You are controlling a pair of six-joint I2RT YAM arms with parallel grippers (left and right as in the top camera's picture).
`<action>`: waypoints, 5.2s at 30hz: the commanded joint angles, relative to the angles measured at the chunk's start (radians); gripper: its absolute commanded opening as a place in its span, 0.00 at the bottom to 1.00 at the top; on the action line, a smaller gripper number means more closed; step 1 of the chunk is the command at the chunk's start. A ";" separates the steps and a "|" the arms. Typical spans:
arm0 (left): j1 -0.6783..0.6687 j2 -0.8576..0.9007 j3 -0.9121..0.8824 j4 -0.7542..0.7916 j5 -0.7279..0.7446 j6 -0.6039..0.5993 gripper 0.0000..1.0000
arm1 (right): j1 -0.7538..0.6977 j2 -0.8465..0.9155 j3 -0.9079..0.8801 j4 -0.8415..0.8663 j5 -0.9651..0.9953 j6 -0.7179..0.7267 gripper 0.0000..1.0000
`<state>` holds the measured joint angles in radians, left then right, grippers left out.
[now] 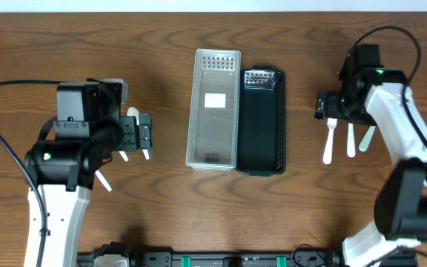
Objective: Pack container
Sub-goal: 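Lift both grippers away from the baskets, then grasp a white fork with the right gripper, then carry the fork over the black basket and release it inside, then return the right gripper and grasp a second white fork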
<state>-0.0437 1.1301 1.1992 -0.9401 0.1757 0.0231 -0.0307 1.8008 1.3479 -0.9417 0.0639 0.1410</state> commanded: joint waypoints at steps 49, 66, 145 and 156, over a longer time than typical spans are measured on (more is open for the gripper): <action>0.004 -0.008 0.023 -0.028 -0.016 0.003 0.98 | -0.007 0.208 -0.162 0.179 -0.072 -0.014 0.01; 0.004 -0.008 0.023 -0.027 -0.016 0.003 0.98 | 0.251 -0.075 0.252 -0.092 -0.114 0.045 0.01; 0.004 -0.008 0.023 -0.055 -0.016 0.003 0.98 | -0.141 0.341 0.110 0.037 -0.045 -0.050 0.97; 0.004 -0.008 0.023 -0.055 -0.016 0.003 0.98 | -0.142 0.345 0.110 0.023 -0.045 -0.053 0.47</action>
<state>-0.0437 1.1255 1.1992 -0.9909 0.1722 0.0231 -0.1680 2.1048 1.4586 -0.9157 0.0151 0.0895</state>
